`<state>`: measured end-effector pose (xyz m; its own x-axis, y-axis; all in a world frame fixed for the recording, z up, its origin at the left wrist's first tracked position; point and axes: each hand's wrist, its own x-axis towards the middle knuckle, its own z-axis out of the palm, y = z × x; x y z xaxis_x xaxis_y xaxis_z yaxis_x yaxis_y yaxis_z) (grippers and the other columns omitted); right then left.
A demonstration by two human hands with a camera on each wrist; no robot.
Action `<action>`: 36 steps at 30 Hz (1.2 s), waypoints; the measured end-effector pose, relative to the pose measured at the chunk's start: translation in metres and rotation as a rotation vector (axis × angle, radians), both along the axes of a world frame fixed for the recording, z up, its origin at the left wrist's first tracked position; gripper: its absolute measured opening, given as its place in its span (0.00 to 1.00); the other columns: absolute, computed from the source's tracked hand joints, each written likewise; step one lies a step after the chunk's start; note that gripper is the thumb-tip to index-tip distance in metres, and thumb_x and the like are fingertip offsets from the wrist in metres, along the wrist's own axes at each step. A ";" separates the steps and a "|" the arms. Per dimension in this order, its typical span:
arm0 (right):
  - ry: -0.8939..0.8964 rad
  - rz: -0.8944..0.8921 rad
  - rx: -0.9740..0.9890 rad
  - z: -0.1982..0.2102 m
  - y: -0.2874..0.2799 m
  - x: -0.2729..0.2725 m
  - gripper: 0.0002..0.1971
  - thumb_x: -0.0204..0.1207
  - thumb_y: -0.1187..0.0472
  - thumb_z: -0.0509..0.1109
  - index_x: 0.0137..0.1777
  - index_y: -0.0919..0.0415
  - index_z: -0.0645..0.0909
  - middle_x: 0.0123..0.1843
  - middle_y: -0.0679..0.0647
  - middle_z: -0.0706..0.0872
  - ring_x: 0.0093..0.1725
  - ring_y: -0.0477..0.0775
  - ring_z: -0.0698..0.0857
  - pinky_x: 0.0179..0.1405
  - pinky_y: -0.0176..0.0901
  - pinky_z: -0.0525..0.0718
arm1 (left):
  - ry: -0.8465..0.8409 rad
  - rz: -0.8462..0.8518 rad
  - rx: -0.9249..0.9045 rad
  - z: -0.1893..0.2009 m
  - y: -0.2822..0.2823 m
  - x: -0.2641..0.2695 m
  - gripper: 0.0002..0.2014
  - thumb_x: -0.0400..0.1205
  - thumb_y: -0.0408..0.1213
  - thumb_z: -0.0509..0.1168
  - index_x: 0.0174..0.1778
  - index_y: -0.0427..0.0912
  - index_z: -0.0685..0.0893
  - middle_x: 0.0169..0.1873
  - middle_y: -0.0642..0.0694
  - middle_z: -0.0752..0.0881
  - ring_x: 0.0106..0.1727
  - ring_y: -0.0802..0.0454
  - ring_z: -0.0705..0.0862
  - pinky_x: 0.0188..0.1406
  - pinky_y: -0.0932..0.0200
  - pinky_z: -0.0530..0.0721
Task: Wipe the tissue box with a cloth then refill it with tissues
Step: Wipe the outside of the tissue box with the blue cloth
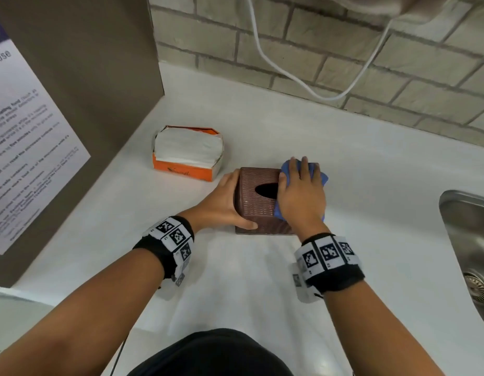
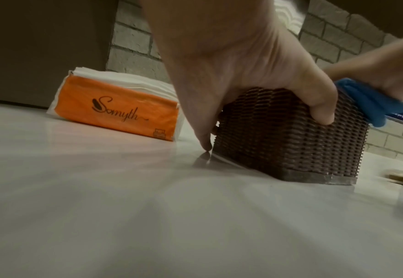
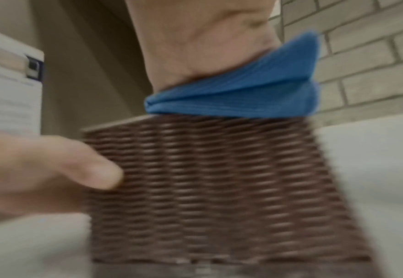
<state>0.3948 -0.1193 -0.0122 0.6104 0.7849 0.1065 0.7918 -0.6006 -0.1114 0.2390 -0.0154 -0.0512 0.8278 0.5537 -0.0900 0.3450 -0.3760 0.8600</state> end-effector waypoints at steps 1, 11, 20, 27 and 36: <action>-0.020 0.007 -0.026 0.001 0.006 -0.016 0.31 0.84 0.48 0.40 0.84 0.63 0.57 0.84 0.63 0.61 0.82 0.70 0.58 0.82 0.59 0.56 | -0.005 0.001 0.002 0.001 -0.001 0.000 0.62 0.57 0.46 0.86 0.82 0.50 0.53 0.71 0.53 0.62 0.74 0.59 0.63 0.74 0.63 0.63; 0.056 0.142 0.012 -0.006 -0.006 0.027 0.36 0.79 0.48 0.30 0.83 0.59 0.60 0.82 0.62 0.65 0.81 0.67 0.62 0.76 0.66 0.64 | 0.009 0.023 -0.007 0.002 -0.002 -0.001 0.61 0.57 0.42 0.86 0.81 0.50 0.54 0.71 0.53 0.61 0.72 0.61 0.62 0.73 0.66 0.62; 0.116 0.470 0.027 0.006 0.010 -0.080 0.25 0.88 0.51 0.48 0.84 0.54 0.56 0.86 0.50 0.56 0.86 0.54 0.49 0.84 0.47 0.43 | -0.058 0.006 -0.012 0.000 -0.003 -0.002 0.38 0.78 0.31 0.72 0.79 0.38 0.58 0.78 0.43 0.65 0.82 0.45 0.63 0.77 0.71 0.55; 0.225 0.042 0.153 -0.003 -0.022 0.024 0.26 0.88 0.51 0.44 0.84 0.58 0.58 0.85 0.58 0.60 0.85 0.60 0.55 0.84 0.50 0.55 | -0.028 0.038 -0.038 -0.003 -0.002 0.000 0.62 0.56 0.44 0.86 0.81 0.56 0.54 0.75 0.51 0.61 0.74 0.57 0.66 0.75 0.59 0.67; 0.158 0.489 0.128 0.003 0.009 -0.050 0.26 0.85 0.49 0.46 0.80 0.54 0.69 0.82 0.53 0.69 0.83 0.54 0.62 0.83 0.51 0.58 | -0.077 -0.026 -0.008 -0.007 -0.002 0.002 0.50 0.62 0.53 0.74 0.78 0.47 0.59 0.78 0.47 0.64 0.79 0.57 0.62 0.80 0.67 0.58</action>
